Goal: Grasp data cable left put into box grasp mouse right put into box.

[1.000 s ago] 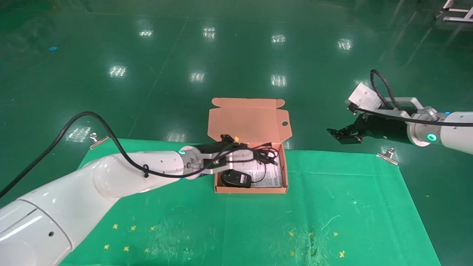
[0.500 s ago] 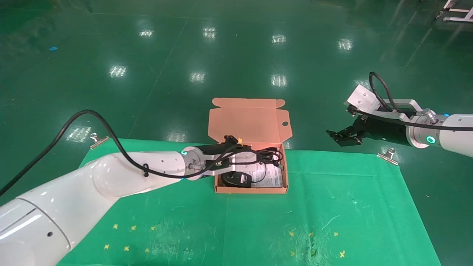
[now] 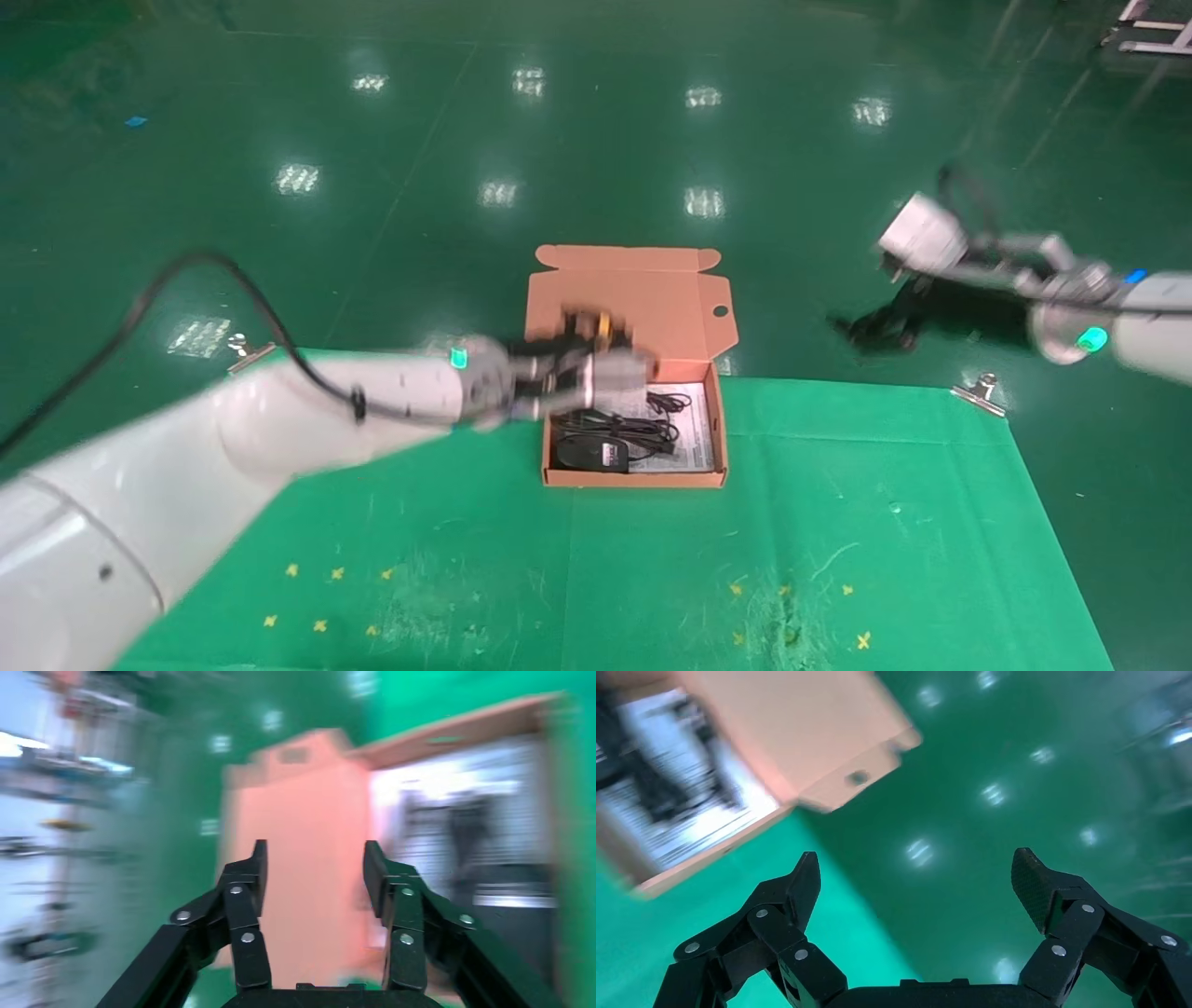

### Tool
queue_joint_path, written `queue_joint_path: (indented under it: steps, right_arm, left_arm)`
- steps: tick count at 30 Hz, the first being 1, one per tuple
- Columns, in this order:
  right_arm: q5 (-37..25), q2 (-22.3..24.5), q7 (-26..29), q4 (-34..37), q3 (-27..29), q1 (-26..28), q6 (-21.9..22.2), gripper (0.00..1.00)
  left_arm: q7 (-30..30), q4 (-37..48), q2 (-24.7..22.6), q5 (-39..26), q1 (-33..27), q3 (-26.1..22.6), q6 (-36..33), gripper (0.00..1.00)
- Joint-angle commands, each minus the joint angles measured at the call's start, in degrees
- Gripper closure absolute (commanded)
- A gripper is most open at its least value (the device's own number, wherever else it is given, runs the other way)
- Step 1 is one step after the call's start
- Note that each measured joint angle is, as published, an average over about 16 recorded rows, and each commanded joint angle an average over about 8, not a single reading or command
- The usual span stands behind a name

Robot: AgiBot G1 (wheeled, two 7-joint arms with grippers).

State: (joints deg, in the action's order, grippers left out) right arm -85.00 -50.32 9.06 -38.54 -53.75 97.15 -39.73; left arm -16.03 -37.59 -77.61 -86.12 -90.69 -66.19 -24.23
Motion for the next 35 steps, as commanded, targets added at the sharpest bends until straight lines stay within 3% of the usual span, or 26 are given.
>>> queue_joint_path:
  steps: [1, 11, 35]
  right_arm:
    - [-0.2, 0.25, -0.21, -0.06, 0.37, 0.99, 0.89, 0.0]
    - [-1.87, 1.49, -1.04, -1.01, 0.85, 3.15, 0.76, 0.0]
    - [15.09, 6.69, -0.01, -13.82, 14.74, -11.45, -16.85, 0.0]
  left_arm:
    - [-0.36, -0.2, 0.13, -0.41, -1.54, 0.07, 1.38, 0.0]
    - [-0.17, 1.15, 1.03, 1.4, -5.25, 2.1, 2.3, 0.0]
    - [10.13, -13.04, 16.91, 17.77, 7.88, 20.47, -22.06, 0.0]
